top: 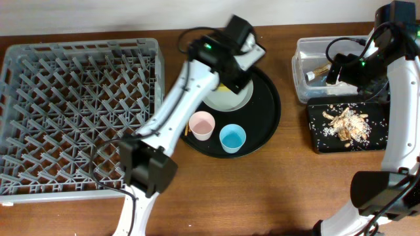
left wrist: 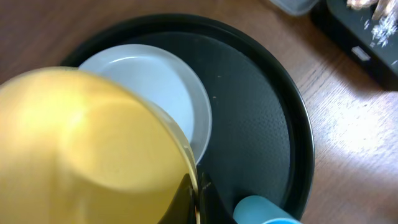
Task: Sort waste into correct bins and load items into the dishwasher rack
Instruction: 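Lift yellow bowl with left gripper and carry it to the rack, then lower yellow bowl into the rack's back row and release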
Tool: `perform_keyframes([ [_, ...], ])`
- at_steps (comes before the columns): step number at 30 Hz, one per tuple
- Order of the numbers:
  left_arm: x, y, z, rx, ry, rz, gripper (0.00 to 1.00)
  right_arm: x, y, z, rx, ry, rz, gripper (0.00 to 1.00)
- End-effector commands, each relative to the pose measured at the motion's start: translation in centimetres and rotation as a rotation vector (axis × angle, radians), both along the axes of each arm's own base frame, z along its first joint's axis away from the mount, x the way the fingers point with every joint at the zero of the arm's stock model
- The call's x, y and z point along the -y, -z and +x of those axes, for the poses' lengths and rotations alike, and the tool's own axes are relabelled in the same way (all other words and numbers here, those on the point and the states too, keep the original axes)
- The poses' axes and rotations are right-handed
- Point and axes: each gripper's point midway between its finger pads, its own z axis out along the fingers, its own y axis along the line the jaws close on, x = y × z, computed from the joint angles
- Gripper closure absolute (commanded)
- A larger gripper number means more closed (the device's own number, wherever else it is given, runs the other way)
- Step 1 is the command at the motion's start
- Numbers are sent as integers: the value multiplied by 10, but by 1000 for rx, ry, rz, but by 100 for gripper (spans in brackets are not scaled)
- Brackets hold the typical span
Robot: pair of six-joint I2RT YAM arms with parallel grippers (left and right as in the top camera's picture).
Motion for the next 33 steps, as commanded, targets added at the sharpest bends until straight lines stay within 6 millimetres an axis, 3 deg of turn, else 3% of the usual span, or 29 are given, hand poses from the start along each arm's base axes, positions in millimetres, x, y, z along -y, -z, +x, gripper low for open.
perform_keyframes([
  [1,-33,-28,19,-44,-31,-149,99,2,3,0,-12,7,-9,2],
  [9,-140,-70,58,-176,-146,-572,100,2,3,0,-13,7,-9,2],
  [14,-245,-111,71,-129,-208,-862,99,2,4,-3,-24,6,-7,2],
  [18,-305,-127,70,-83,-252,-993,100,2,4,-4,-27,7,-6,1],
  [23,-344,-131,61,-102,-229,-1229,99,2,4,-4,-27,7,-6,2],
  [28,-355,-81,68,-220,-314,-1292,100,1,4,-4,-29,6,-6,2],
  [33,-354,-48,77,-280,-341,-1308,100,1,4,-5,-34,6,-5,2],
])
